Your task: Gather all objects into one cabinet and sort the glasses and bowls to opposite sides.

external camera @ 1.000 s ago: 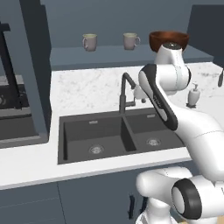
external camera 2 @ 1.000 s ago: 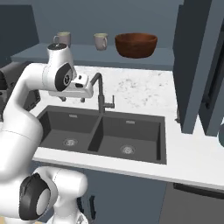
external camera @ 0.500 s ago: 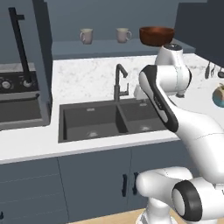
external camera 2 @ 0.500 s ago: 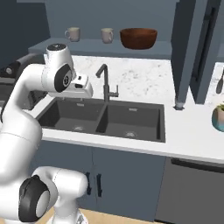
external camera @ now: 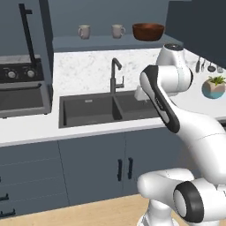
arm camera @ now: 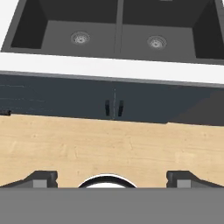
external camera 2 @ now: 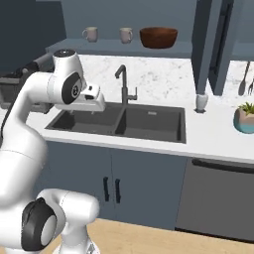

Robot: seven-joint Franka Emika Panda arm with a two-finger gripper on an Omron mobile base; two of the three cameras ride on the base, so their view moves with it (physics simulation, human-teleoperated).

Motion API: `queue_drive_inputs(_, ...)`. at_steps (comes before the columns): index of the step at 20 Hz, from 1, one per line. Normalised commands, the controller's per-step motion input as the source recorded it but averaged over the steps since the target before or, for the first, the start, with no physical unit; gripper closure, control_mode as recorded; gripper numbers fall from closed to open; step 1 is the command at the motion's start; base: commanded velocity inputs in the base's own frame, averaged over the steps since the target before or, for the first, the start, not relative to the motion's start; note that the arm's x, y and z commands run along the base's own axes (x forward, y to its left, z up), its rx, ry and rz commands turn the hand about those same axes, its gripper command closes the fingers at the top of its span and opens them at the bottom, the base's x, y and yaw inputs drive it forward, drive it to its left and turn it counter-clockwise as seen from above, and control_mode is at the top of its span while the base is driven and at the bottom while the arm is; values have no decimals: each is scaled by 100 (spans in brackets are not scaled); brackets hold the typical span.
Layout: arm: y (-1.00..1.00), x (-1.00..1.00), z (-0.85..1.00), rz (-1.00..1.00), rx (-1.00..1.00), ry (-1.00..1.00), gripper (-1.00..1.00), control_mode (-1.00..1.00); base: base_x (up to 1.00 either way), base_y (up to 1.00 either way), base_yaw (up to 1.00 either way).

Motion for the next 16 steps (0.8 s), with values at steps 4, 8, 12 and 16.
queue_drive_inputs(4,0,0,0,0,0,0,-100,100,-59,-2,-3)
queue_drive_inputs(8,0,0,0,0,0,0,-100,100,-62,-27,-6)
queue_drive_inputs(12,0,0,0,0,0,0,-100,100,-61,-59,-6)
queue_drive_inputs(16,0,0,0,0,0,0,-100,100,-42,-79,-4)
